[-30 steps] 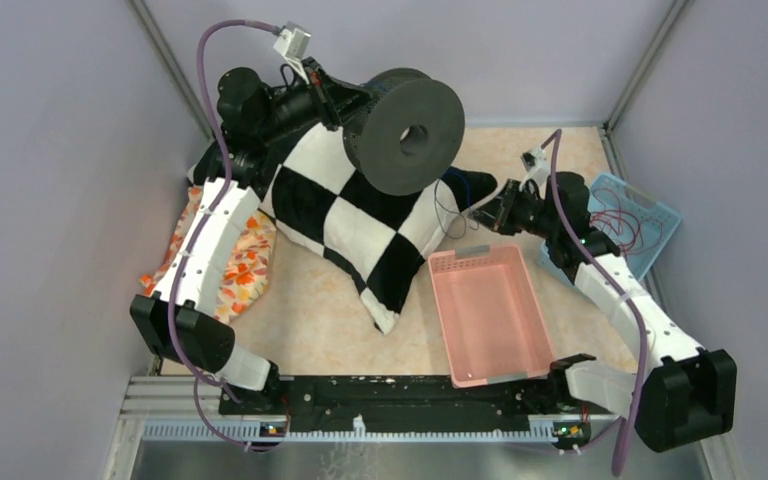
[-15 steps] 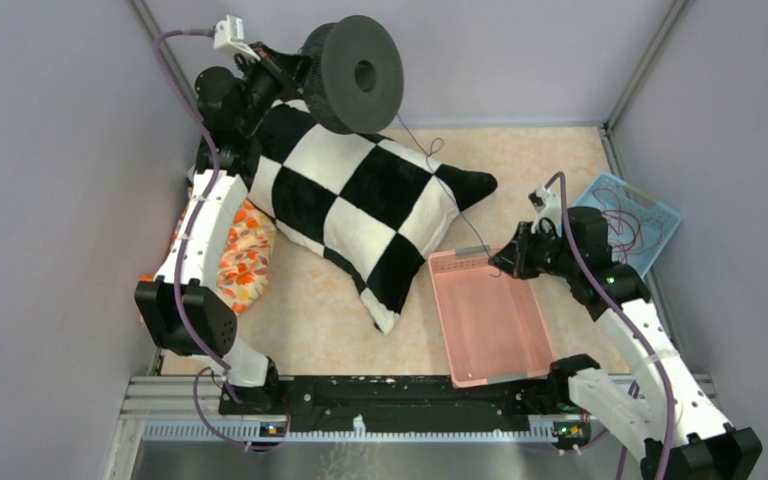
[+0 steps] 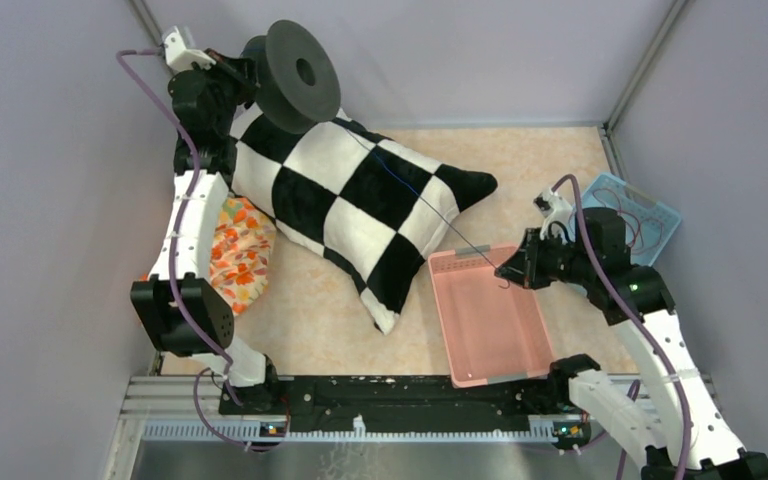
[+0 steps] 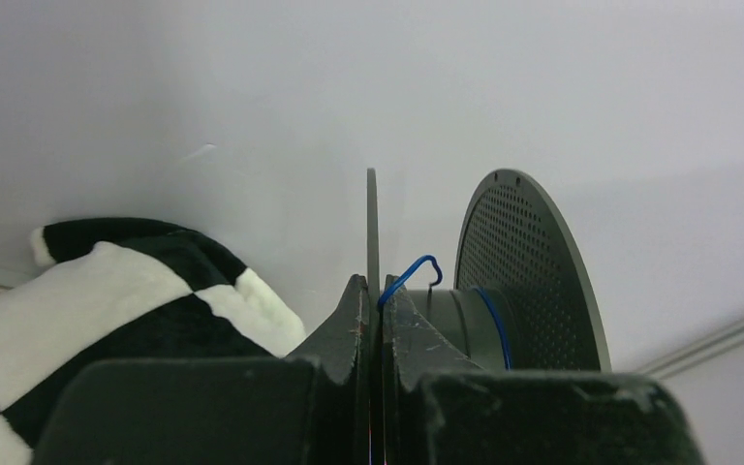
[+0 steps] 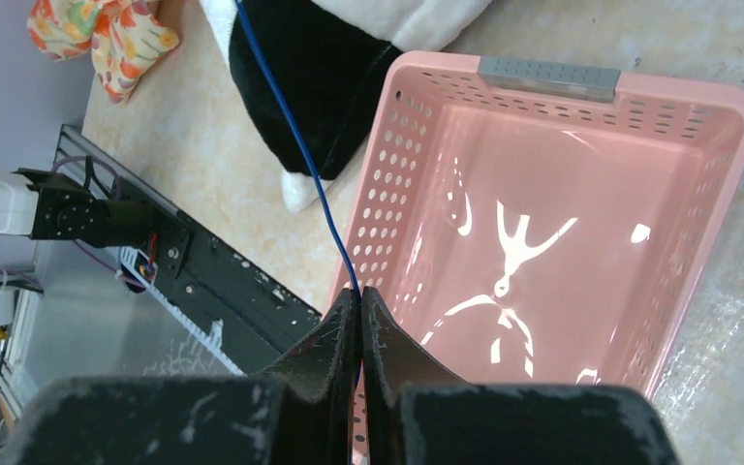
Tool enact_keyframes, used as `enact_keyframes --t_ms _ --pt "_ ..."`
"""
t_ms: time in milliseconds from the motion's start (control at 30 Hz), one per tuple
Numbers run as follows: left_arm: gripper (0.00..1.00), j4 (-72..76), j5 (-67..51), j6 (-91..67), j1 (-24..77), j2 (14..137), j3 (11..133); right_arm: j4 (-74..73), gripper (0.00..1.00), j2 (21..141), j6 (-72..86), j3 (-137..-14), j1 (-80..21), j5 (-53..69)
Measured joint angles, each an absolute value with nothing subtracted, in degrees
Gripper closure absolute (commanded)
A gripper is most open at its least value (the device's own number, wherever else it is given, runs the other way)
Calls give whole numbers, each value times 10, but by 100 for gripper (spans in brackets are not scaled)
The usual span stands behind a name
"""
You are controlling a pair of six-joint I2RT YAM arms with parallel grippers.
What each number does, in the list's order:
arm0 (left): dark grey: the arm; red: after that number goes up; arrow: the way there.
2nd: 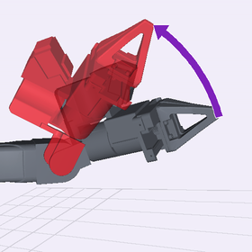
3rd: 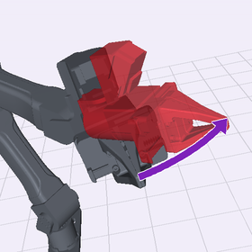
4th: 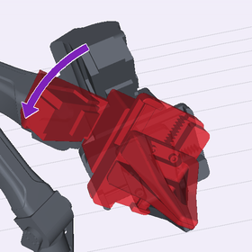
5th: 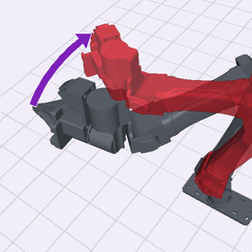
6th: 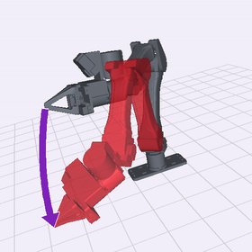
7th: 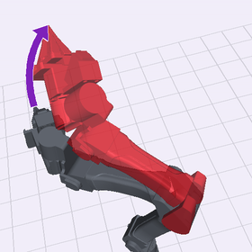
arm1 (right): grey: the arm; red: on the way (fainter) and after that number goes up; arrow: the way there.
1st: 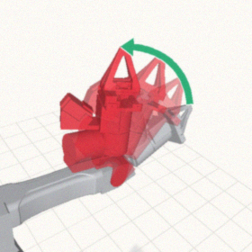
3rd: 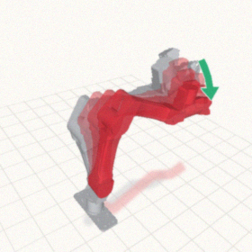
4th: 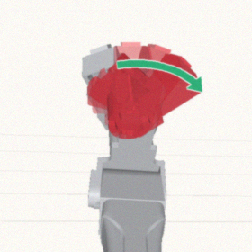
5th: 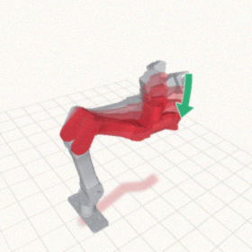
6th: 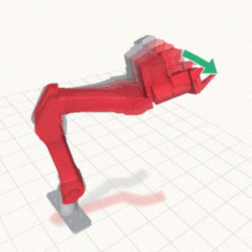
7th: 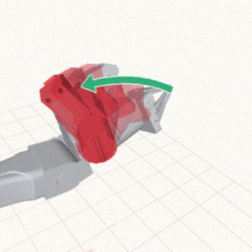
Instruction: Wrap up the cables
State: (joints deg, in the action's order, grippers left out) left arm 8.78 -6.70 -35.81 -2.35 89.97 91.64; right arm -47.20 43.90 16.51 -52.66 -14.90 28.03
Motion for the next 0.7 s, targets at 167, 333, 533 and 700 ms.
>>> enact_keyframes --t_ms 167,333,533,700 --pt "100 83 -46 -352 -27 910 916 -514 100 434 152 -556 -149 283" --pt "100 81 -66 -352 -28 917 916 -531 100 432 152 -569 -149 287" --pt "100 91 14 -301 52 904 886 -488 100 449 197 -571 -200 291" --pt "100 96 80 -239 172 899 860 -466 100 511 223 -621 -365 241"
